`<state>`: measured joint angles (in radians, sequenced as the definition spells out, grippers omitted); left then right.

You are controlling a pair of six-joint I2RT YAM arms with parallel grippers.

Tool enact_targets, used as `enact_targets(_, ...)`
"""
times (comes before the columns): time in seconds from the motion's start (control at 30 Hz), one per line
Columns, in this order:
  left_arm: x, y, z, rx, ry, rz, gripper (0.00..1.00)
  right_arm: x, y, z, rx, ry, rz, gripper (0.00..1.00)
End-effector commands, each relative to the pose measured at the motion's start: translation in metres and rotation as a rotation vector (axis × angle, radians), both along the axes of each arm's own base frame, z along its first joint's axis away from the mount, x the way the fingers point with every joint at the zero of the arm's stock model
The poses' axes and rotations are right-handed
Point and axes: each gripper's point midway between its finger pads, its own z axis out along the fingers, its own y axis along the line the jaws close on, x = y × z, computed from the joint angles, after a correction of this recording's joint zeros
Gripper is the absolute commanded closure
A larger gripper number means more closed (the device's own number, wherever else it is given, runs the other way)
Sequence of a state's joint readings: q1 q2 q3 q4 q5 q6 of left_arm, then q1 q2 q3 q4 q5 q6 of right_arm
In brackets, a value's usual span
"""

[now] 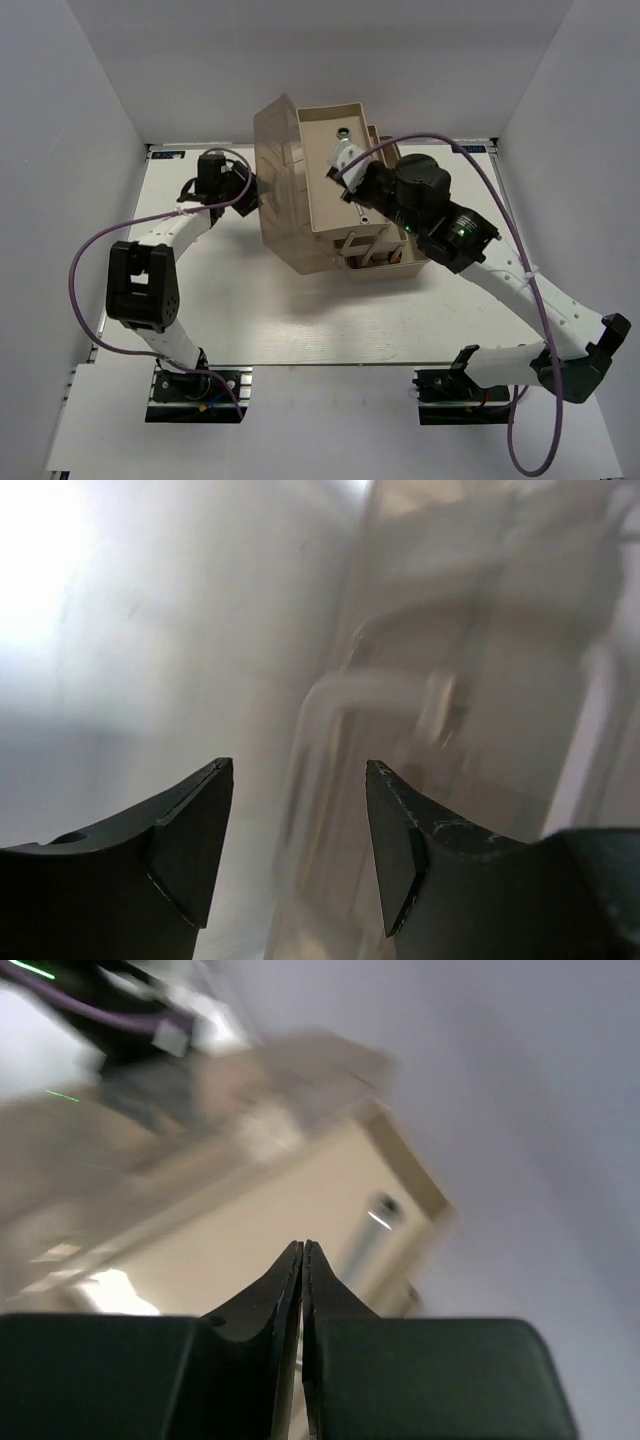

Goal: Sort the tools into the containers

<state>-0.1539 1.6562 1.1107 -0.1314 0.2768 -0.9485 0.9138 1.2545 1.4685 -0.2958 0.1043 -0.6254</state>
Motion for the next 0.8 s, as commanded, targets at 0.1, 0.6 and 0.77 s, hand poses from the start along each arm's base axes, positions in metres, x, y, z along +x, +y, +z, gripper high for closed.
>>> enact_targets(0.1,0.045,-0.044,0.091,-0.055,-0.201,-0.154,0.34,0.094,-0.160,-0.009,-0.020,-0.040,-0.802,0.87)
enact_targets(0.6,0.040,-0.133,0.162,-0.221,-0.358,-0.481,0.35,0.077,-0.242,-0.151,-0.014,0.581,-0.901,0.71)
enact_targets(0.77,0.015,-0.079,0.196,-0.083,-0.448,-0.325,0.35,0.060,-0.212,-0.175,0.010,0.745,-0.715,0.69)
